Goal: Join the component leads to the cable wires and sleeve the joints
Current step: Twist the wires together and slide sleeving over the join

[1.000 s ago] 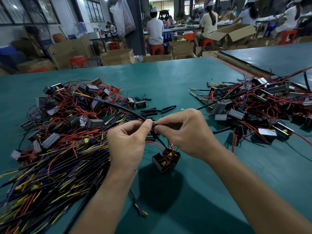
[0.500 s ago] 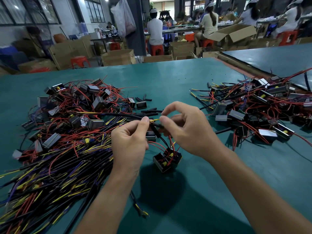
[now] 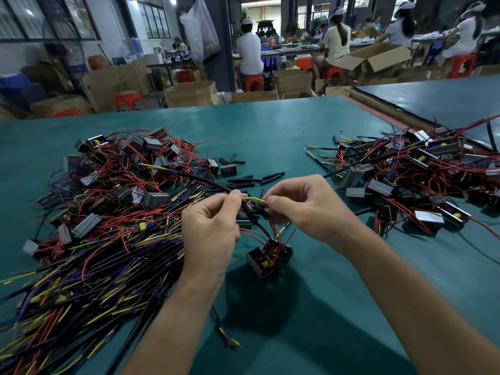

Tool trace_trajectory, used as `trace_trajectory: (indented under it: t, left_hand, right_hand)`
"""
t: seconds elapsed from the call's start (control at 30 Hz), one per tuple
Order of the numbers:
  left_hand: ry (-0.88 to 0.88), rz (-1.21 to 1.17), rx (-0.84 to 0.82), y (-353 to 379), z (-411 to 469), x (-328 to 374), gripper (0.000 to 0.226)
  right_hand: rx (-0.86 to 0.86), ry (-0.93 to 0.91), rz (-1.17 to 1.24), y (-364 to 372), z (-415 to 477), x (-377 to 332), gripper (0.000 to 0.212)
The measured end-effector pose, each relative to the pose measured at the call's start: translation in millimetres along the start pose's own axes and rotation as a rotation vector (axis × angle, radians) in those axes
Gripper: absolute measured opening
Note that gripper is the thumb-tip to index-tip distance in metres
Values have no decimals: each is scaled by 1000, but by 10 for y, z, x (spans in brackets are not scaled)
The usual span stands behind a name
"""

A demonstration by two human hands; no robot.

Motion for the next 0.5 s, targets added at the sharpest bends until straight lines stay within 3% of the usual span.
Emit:
trace_trajectory:
  t: [0.17,0.3,0.5]
  left_hand:
    - [21,9,6,-5,-6,0,28]
    - [28,17,-3,4,-13,-3,26]
    - [50,35,-43,9,-14,25,24]
  right_hand:
    - [-44,1,53,-1,-3,16,5]
    - [-10,-46,34,38,-12,19,18]
    - [31,-62,50,45,-6,14,19]
Point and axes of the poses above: each hand's wrist, its own z-axis towards the middle knuckle, its own y-axis out of the palm, x = y × z, the point moved 4 cm from there along z, towards the middle knuckle, and after that the axes turned 4 degrees about -y, right-handed, at the moved point
